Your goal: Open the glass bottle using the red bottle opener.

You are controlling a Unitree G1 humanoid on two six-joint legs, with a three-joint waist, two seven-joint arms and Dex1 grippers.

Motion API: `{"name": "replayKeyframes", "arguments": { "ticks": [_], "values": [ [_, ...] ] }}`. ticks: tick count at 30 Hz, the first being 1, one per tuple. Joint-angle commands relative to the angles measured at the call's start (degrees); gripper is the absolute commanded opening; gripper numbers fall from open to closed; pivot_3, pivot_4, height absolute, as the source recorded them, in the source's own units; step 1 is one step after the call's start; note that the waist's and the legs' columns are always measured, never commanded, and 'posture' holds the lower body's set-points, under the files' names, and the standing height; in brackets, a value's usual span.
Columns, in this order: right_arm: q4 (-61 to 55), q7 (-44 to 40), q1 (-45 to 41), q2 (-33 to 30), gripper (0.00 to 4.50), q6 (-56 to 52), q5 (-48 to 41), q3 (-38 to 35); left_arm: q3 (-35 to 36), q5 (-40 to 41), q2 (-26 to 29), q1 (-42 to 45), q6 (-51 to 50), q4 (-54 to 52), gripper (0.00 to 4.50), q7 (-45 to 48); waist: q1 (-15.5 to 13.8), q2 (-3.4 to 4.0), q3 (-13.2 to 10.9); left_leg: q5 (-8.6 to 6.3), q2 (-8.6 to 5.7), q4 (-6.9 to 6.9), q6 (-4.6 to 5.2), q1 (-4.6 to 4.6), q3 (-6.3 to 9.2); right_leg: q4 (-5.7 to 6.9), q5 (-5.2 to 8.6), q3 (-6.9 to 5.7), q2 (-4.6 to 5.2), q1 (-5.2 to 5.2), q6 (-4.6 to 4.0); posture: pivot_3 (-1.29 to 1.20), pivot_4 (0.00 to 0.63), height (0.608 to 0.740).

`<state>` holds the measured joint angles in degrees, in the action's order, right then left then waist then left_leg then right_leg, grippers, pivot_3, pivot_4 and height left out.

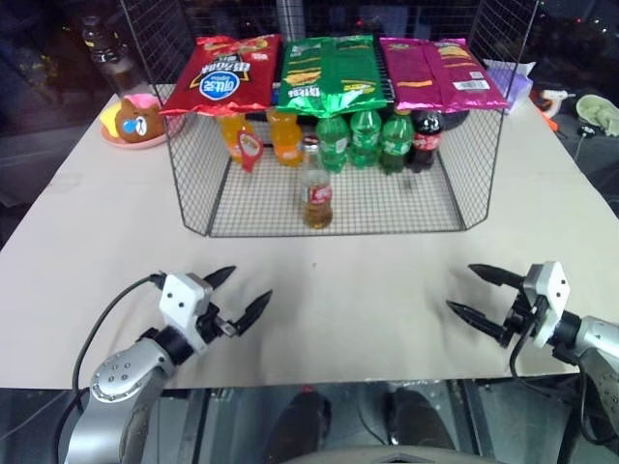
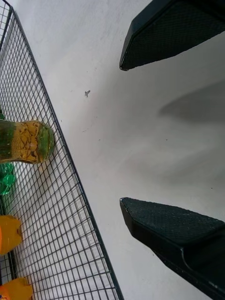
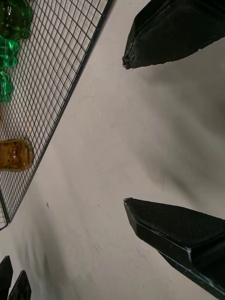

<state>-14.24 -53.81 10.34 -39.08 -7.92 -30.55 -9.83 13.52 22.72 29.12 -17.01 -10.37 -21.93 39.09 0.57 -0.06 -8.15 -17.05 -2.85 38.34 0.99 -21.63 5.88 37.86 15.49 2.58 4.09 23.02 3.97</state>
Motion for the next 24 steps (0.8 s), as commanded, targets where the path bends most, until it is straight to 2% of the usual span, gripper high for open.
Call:
{"name": "replayKeyframes", "arguments": {
  "ticks": [1,12,24],
  "values": [
    [1.53,-0.90,-0.93,0.48,4.45,2.11,0.72,-1.09,1.50,1.02,0.62,-0.19,0.76,-2.45,4.50,0.37,0.01,-0.01,0.00,0.00,0.00,0.00,0.00,0.00,0.00,0.00,0.00,0.00,0.00,0.00,0.00,0.00,0.150,0.740],
    [3.28,0.34,-1.96,2.36,4.45,2.40,2.17,-1.16,0.77,2.14,0.34,0.81,-0.97,-4.22,4.50,-0.68,0.00,-0.01,0.00,0.02,0.01,0.00,-0.03,-0.01,0.01,0.00,0.00,0.00,0.01,0.01,0.00,0.00,0.150,0.740],
    [-1.38,1.24,-2.52,4.46,4.45,2.35,2.49,0.71,1.27,2.58,0.35,3.24,-1.60,-3.44,4.50,-1.76,0.00,-0.01,0.00,0.02,0.00,0.00,-0.04,-0.01,0.01,0.01,0.00,-0.01,-0.01,0.01,0.00,0.00,0.150,0.740]
  ]
}}
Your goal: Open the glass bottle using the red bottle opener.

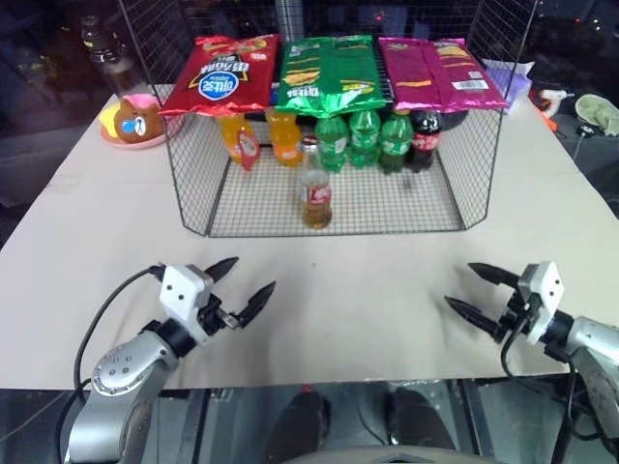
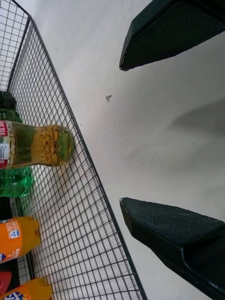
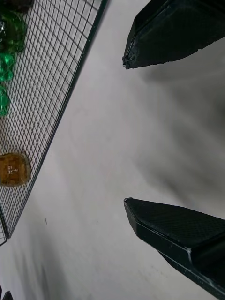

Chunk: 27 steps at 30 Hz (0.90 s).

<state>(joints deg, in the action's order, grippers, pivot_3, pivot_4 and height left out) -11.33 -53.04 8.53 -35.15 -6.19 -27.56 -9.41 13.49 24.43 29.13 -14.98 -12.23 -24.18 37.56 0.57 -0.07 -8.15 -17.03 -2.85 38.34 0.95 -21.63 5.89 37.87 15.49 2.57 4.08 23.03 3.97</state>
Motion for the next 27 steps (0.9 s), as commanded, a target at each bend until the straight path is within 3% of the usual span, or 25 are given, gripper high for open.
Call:
{"name": "replayKeyframes", "arguments": {
  "ticks": [1,13,21,27],
  "values": [
    [-5.48,0.49,-0.87,0.74,4.45,0.59,-0.52,0.74,1.38,0.89,0.42,1.83,0.22,-0.92,4.50,-0.37,0.00,0.00,0.00,0.00,0.00,0.00,0.00,0.00,0.00,0.00,0.00,0.00,0.00,0.00,0.00,0.00,0.150,0.740],
    [-26.25,10.89,-9.90,7.63,4.45,-7.09,-4.46,9.03,3.85,3.02,1.30,18.57,-2.36,8.64,4.50,-2.74,-0.12,-0.04,0.01,0.02,-0.05,0.02,-0.04,-0.04,0.10,0.01,0.00,-0.09,-0.08,0.03,0.00,0.00,0.150,0.740],
    [-25.49,12.62,-13.46,8.98,4.45,-6.83,-4.26,9.55,2.86,0.42,1.66,39.52,-0.54,26.95,4.50,-3.83,0.20,-0.18,0.05,0.03,-0.18,0.06,-0.05,-0.12,0.24,0.00,0.00,-0.23,-0.07,0.05,0.00,0.00,0.150,0.740],
    [-24.42,13.47,-13.45,9.02,4.45,-6.05,-3.13,9.03,0.28,-2.53,0.75,47.64,3.55,38.31,4.50,-1.60,0.29,-0.22,0.04,0.04,-0.20,0.07,-0.06,-0.17,0.22,0.05,0.00,-0.21,-0.09,0.16,0.00,0.00,0.150,0.740]
  ]
}}
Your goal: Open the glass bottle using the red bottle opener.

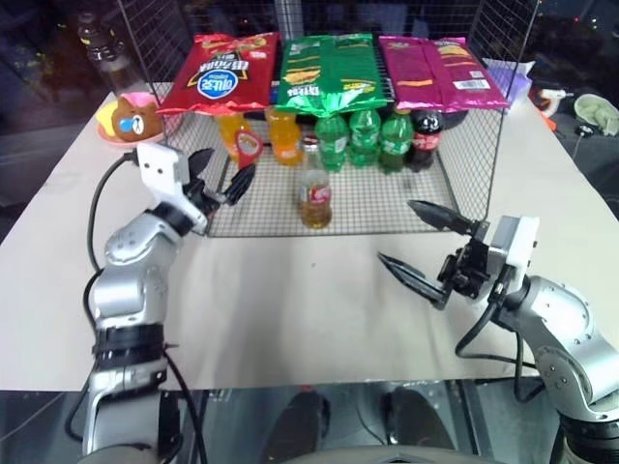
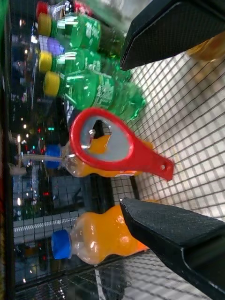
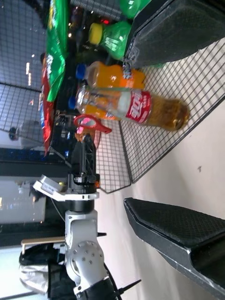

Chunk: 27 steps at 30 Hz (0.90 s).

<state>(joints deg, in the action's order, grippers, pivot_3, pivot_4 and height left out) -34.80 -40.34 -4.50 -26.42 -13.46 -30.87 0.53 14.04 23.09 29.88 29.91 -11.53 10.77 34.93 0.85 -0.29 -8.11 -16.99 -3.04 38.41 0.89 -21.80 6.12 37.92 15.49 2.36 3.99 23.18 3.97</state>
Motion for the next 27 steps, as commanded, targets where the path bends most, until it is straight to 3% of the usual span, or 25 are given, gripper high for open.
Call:
{"name": "replayKeyframes", "arguments": {
  "ticks": [1,17,20,21,23,27],
  "values": [
    [-0.92,0.92,-0.38,0.31,4.45,1.32,0.38,-0.99,-0.77,-1.75,-0.14,3.86,3.80,5.06,4.50,1.55,0.04,0.00,0.00,0.00,0.00,0.00,0.00,0.00,0.00,0.01,0.00,0.00,0.00,0.00,0.00,0.00,0.150,0.740],
    [0.21,1.62,3.33,0.79,4.45,4.25,3.57,-1.05,-1.15,-3.76,-1.09,14.64,12.88,23.05,4.50,6.64,0.21,-0.08,-0.04,0.01,-0.06,0.08,0.00,-0.13,-0.03,0.11,0.00,0.03,0.00,0.15,0.00,0.00,0.150,0.740],
    [0.50,1.66,3.28,0.93,4.50,4.49,3.80,-1.03,-1.23,-3.66,-1.21,14.89,13.24,24.23,3.18,7.31,0.18,-0.09,-0.04,0.01,-0.06,0.09,0.00,-0.14,-0.02,0.13,0.00,0.02,-0.02,0.15,0.00,0.00,0.150,0.740],
    [0.51,1.64,3.32,0.91,4.50,4.51,3.81,-1.10,-1.28,-3.55,-1.20,14.78,13.16,24.26,3.01,7.58,0.17,-0.09,-0.04,0.01,-0.06,0.10,0.00,-0.15,-0.01,0.13,0.00,0.02,-0.02,0.16,0.00,0.00,0.150,0.740],
    [0.71,1.43,3.38,0.80,4.50,4.70,3.93,-1.25,-1.32,-3.56,-1.12,14.41,13.10,24.21,1.87,7.82,0.17,-0.09,-0.04,0.01,-0.06,0.11,0.00,-0.17,-0.01,0.12,0.00,0.01,-0.01,0.16,0.00,0.00,0.150,0.740],
    [1.41,1.21,3.26,0.64,4.50,5.28,4.53,-1.09,-1.13,-3.61,-1.05,13.50,12.88,23.96,0.09,7.88,0.16,-0.09,-0.04,0.01,-0.07,0.13,0.00,-0.16,-0.01,0.13,0.00,0.01,-0.01,0.15,0.00,0.00,0.150,0.740]
  ]
}}
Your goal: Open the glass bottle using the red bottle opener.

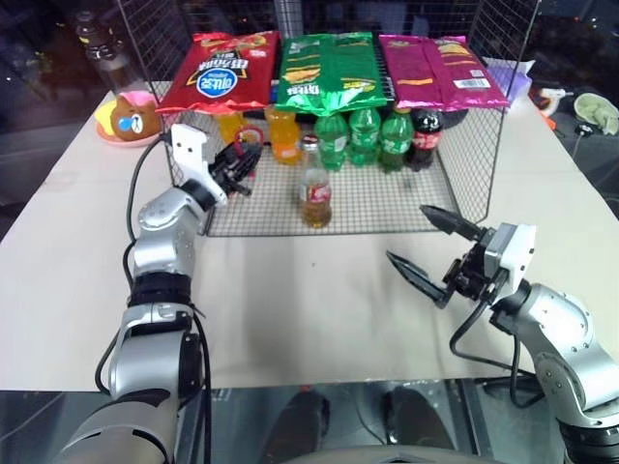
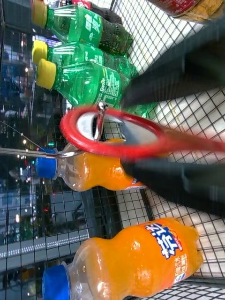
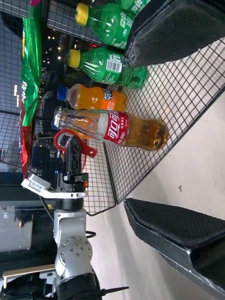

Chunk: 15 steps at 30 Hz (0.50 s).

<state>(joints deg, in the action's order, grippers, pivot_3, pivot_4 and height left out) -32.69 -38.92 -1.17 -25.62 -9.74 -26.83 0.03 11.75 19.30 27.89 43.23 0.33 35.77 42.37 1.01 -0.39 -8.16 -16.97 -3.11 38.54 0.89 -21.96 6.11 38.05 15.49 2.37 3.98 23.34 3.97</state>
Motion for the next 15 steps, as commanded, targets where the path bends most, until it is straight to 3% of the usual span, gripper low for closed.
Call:
{"name": "replayKeyframes", "arguments": {
  "ticks": [1,15],
  "values": [
    [-0.60,-0.17,-0.18,-0.11,4.50,1.60,0.46,-0.56,1.16,0.07,0.93,0.00,1.06,-1.04,0.03,0.38,0.00,0.00,0.00,0.00,0.00,0.00,0.00,0.00,0.00,0.00,0.00,0.00,0.00,0.00,0.00,0.00,0.150,0.740],
    [1.35,-1.13,0.26,0.05,4.50,2.58,1.36,0.05,4.73,10.56,-1.02,-6.17,-5.22,-14.44,0.03,5.65,-0.25,-0.01,0.01,0.00,0.03,0.06,0.00,-0.01,0.06,0.02,0.00,-0.04,0.02,-0.01,0.00,0.00,0.150,0.740]
  ]
}}
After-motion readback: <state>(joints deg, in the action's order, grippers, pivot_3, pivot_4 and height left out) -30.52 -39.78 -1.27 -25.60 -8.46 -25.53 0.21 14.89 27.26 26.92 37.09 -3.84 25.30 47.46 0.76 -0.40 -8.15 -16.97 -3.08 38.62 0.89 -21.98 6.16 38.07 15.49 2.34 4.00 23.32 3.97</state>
